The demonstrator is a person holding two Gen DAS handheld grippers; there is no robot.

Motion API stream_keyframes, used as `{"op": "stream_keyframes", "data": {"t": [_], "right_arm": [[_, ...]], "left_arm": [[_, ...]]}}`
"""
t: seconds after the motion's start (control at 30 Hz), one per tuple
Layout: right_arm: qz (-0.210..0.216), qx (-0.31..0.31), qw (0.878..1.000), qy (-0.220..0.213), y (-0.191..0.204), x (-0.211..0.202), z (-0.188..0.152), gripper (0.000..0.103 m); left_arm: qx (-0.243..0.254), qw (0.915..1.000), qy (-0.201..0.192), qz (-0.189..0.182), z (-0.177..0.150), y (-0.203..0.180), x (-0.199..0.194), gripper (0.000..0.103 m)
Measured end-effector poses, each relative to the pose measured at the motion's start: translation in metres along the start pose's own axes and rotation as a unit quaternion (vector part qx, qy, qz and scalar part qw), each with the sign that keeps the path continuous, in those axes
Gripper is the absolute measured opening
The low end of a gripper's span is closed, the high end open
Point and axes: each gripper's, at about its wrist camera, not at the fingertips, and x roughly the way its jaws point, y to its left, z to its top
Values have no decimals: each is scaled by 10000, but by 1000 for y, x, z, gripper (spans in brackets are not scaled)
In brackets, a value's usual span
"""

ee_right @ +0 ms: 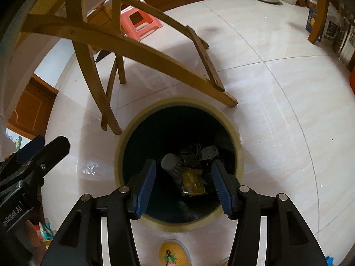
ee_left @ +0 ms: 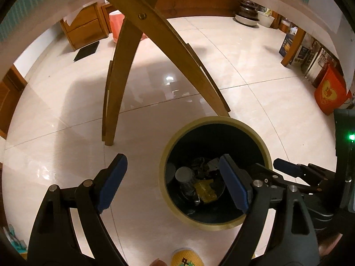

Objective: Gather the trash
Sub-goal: 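Raise both tools back toward the table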

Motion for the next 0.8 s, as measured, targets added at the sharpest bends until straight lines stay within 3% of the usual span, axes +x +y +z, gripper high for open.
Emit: {"op": "stream_keyframes", "data": {"t": [0.23, 0.57, 0.8], "right_arm": [[-46, 26, 9998, -177, 19, -101, 19, 54], [100, -347, 9978, -564, 76, -292, 68, 63], [300, -799, 9880, -1286, 126, -424, 113, 77]], "left_arm": [[-41, 9998, -152, 158, 23, 0, -77, 83], [-263, 9984, -180, 459, 90, 21, -247, 83], [-528, 9981, -273, 155, 142, 39, -356, 83]]}}
